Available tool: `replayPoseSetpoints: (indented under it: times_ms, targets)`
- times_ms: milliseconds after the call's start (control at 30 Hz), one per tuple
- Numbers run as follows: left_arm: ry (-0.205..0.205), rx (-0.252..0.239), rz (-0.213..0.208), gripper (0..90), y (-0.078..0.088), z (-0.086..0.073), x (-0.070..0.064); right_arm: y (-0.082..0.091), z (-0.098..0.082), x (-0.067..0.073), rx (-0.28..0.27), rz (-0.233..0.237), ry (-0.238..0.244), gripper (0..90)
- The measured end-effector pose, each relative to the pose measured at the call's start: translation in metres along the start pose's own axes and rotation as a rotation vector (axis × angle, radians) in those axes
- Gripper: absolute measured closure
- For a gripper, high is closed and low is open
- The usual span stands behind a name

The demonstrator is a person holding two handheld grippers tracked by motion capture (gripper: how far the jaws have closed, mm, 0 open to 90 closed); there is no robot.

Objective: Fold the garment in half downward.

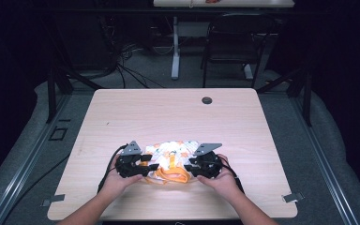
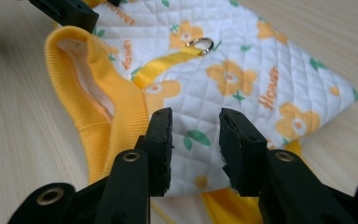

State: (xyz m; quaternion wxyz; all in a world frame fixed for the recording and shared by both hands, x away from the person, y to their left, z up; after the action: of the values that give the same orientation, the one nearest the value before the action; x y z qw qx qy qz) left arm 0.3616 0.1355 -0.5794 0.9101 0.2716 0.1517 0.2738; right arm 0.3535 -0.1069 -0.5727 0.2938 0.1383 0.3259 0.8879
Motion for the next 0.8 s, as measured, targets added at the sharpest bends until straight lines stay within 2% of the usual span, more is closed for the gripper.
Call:
replayPoseSetpoints:
  times_ms: [133,200,300,433,800]
  targets:
    - [-0.032,0.038,0.022,47.9,-0.004,-0.008,0.0,-0.004,-0.007,0.001,0.013,-0.004,0.008,64.4]
    - [-0.044,0.042,0.031,47.5,-0.006,-0.011,0.002,-0.007,-0.013,0.001,0.031,0.002,0.003,65.0]
    - [-0.032,0.038,0.03,46.8,-0.007,-0.012,0.002,-0.008,-0.016,0.0,0.031,0.004,-0.002,65.1]
    - [-0.045,0.037,0.039,45.9,-0.008,-0.014,0.001,-0.009,-0.019,0.001,0.027,0.002,-0.001,65.6]
    - [-0.005,-0.008,0.032,45.6,-0.007,-0.022,0.002,-0.01,-0.024,0.001,0.014,0.003,-0.007,66.3]
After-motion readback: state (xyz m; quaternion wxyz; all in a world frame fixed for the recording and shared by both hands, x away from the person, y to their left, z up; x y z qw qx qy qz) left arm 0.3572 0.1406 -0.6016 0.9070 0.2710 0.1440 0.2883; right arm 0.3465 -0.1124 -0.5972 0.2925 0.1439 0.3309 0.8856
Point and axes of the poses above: each handheld gripper's, and its own axes: y roughly backward along the jaws, z roughly out of its top, x roughly to its left, the point moved 4 cm from there along -y, roughly forward along the jaws, and after that the axes turned 3 degrees about -x, right-handed, at the moved point
